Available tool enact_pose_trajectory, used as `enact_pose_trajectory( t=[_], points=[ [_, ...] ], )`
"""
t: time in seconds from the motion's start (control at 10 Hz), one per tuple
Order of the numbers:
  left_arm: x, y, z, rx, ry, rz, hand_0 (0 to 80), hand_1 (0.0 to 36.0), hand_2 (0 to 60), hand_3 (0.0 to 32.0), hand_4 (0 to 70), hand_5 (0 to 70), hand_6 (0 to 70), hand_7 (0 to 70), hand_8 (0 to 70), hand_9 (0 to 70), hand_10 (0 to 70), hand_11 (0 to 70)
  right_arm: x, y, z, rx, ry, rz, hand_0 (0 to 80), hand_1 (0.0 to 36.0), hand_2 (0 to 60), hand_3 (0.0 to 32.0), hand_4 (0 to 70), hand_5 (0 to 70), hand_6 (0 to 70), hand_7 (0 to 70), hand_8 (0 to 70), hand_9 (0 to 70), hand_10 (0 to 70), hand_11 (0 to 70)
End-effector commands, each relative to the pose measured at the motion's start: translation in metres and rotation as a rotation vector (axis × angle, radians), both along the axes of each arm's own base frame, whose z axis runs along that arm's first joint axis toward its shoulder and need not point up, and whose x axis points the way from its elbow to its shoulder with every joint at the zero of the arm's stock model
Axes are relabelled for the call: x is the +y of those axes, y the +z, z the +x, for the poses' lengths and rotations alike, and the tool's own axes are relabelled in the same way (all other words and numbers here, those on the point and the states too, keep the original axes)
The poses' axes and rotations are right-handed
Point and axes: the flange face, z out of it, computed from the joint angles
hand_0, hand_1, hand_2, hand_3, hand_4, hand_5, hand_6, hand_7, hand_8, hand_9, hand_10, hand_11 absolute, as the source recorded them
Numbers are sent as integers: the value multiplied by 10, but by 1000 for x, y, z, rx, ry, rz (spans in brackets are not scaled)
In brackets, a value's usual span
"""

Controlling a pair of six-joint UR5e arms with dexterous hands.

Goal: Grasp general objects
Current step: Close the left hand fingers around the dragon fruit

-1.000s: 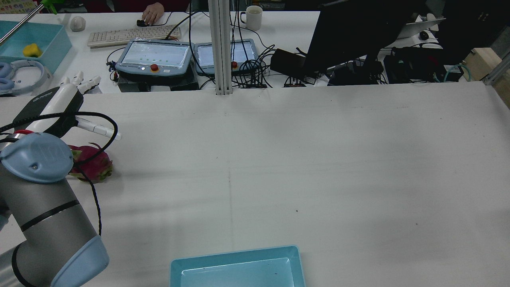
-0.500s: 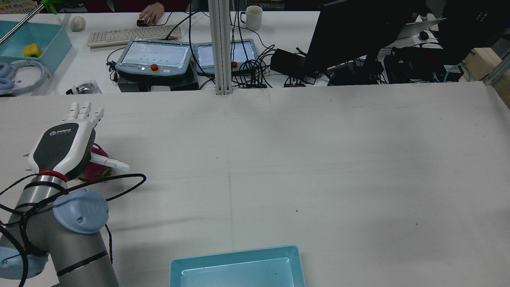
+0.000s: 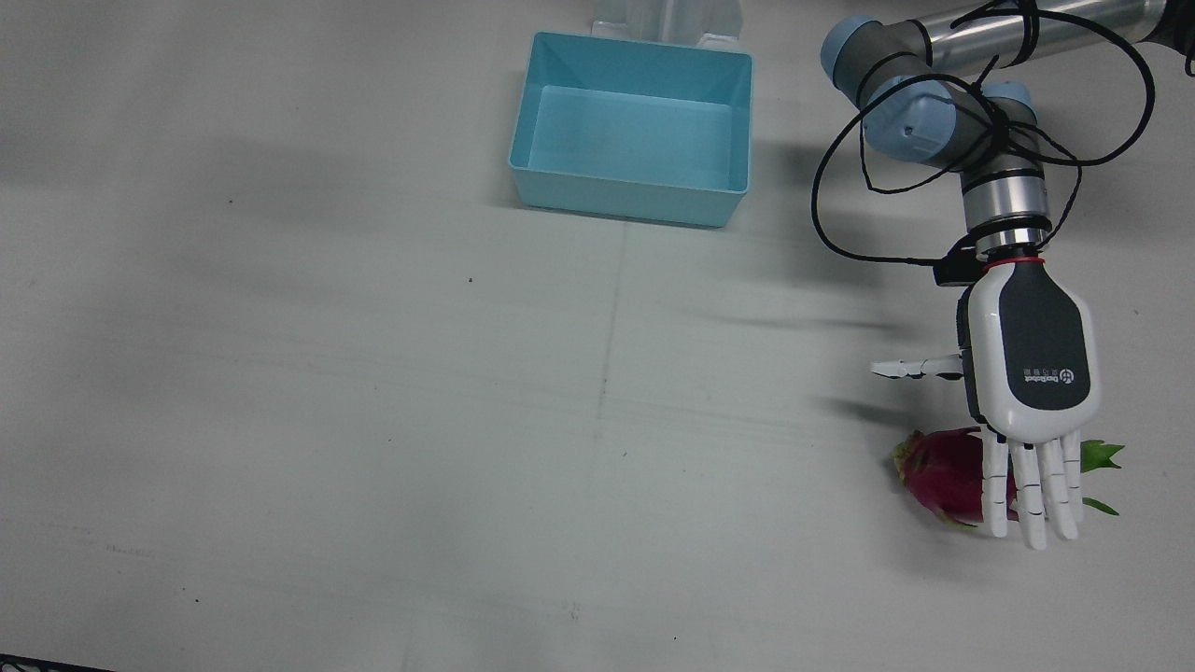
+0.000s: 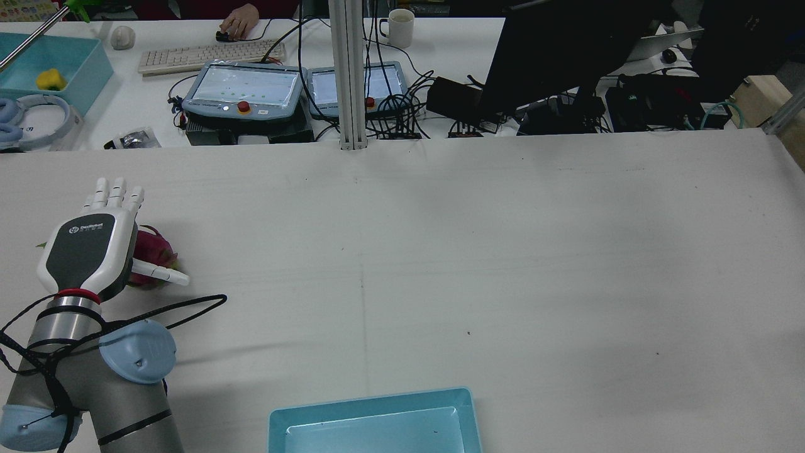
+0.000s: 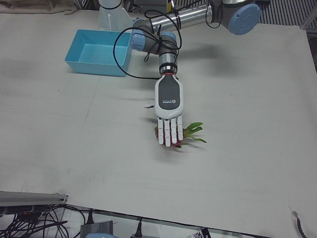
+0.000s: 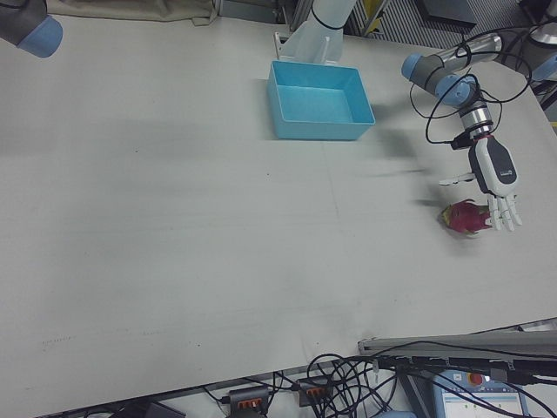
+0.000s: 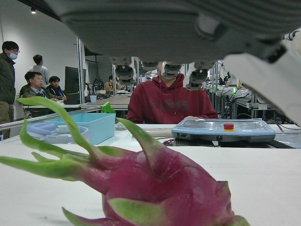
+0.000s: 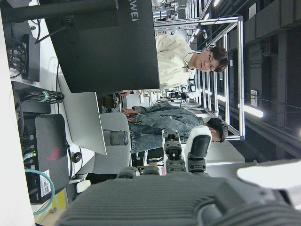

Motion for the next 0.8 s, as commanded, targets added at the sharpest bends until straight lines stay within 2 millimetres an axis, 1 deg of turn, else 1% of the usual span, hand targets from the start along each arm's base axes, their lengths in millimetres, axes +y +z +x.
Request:
enact_pose_trajectory(
  t=[0.0,0.2,0.4,0.5,0.6,0.7],
  points=[
    [-4,15,7,4,-1,4,458,100,0,0,0,0,0,47,12,0,0,0,0,0,0,0,0,0,0,0,0,0,0,0,0,0,0,0,0,0],
    [-10,34,14,-17,-3,-9,452,90,0,0,0,0,0,50,26,0,0,0,0,0,0,0,0,0,0,0,0,0,0,0,0,0,0,0,0,0],
    [-11,43,17,-19,-2,-11,452,88,0,0,0,0,0,54,35,0,0,0,0,0,0,0,0,0,0,0,0,0,0,0,0,0,0,0,0,0],
    [-12,48,17,-22,-4,-11,452,88,0,0,0,0,0,59,47,0,0,0,0,0,0,0,-1,0,0,0,0,0,0,0,0,0,0,0,0,0],
    [-13,56,19,-27,-3,-15,459,100,0,0,0,0,0,74,51,0,0,0,0,0,0,0,-2,0,0,0,0,0,0,0,0,0,0,0,0,0],
    [-15,64,20,-33,-6,-17,458,98,0,0,0,0,0,71,51,0,0,0,0,0,0,0,0,0,0,0,0,0,0,0,0,0,0,0,0,0]
  ],
)
